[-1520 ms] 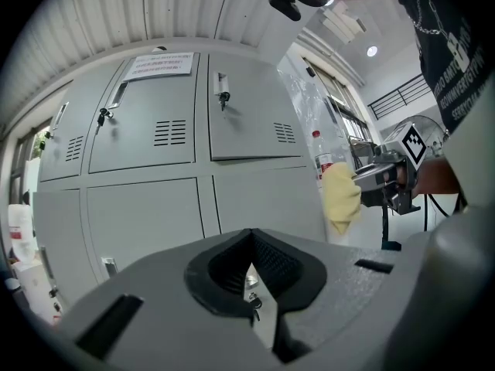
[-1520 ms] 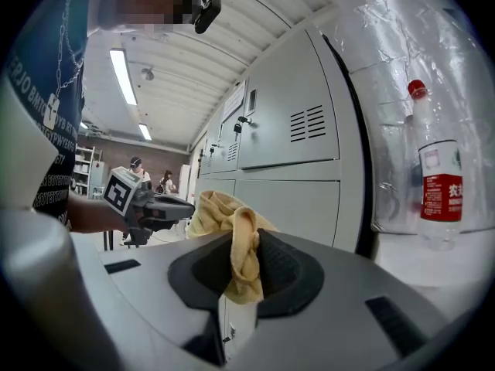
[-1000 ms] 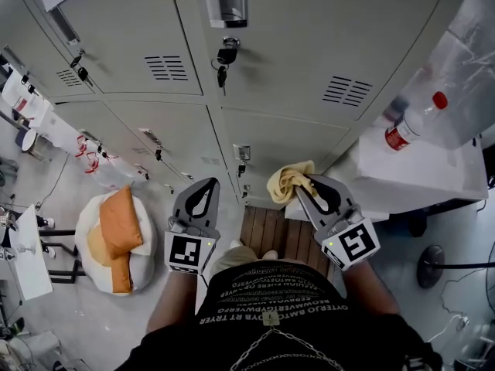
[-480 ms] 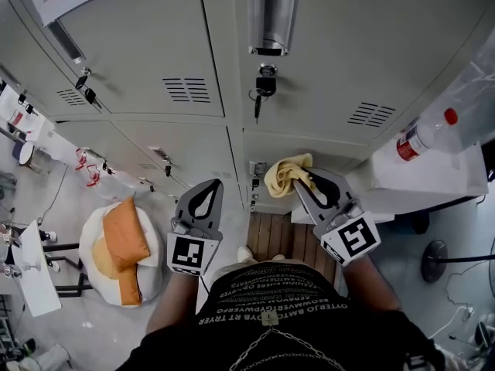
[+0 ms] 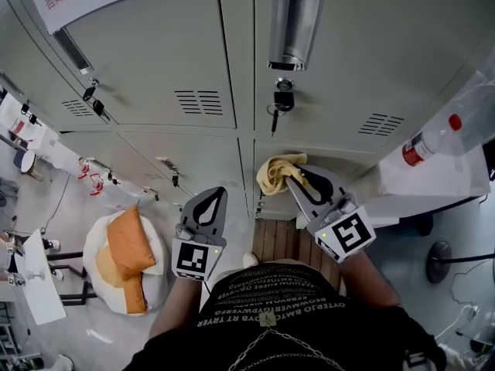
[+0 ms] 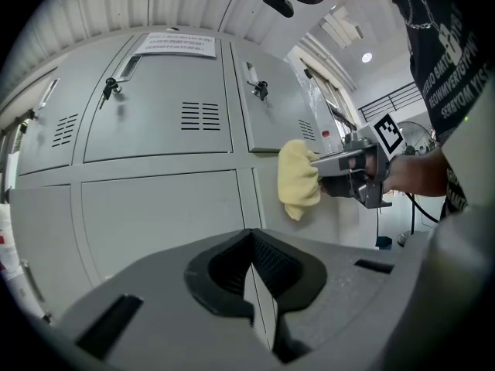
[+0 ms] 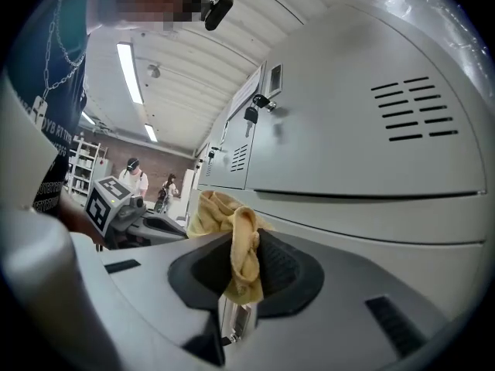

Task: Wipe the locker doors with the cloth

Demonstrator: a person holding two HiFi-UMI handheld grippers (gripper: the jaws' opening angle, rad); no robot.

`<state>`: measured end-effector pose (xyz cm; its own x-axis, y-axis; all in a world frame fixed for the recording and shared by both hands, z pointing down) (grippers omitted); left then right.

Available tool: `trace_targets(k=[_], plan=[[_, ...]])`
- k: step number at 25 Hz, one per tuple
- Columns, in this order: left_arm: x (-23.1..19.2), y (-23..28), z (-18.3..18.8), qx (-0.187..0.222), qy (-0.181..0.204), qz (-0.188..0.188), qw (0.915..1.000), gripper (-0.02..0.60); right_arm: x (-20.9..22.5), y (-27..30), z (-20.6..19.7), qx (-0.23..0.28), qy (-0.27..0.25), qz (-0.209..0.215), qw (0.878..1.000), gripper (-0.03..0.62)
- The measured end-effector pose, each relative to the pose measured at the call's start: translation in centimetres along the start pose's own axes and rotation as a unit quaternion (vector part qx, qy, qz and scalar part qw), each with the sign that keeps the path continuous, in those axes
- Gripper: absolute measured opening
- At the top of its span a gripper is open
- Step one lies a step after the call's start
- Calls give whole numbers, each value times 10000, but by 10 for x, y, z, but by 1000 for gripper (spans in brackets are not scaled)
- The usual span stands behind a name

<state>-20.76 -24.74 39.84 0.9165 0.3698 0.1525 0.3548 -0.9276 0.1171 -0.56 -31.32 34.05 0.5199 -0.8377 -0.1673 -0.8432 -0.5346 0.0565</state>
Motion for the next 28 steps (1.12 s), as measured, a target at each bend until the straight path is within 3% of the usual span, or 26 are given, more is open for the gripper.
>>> trace_targets(k=[10,28], plan=[[-7,-5,-4,13,-31,-32,10000,5,0,33,-1,-64,-46,-81,9999,55],[4,7,-1,130,53,-442,9989,5,37,-11,-6,-222,-29,-1122,9934,56]])
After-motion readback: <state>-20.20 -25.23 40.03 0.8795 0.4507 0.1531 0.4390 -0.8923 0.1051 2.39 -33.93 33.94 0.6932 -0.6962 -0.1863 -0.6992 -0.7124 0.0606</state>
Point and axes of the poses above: the fingertips, and each gripper's own axes: y forward along the fingers, x to its right, z out of its top, the point moved 7 cm from there along -y, backward along the fingers
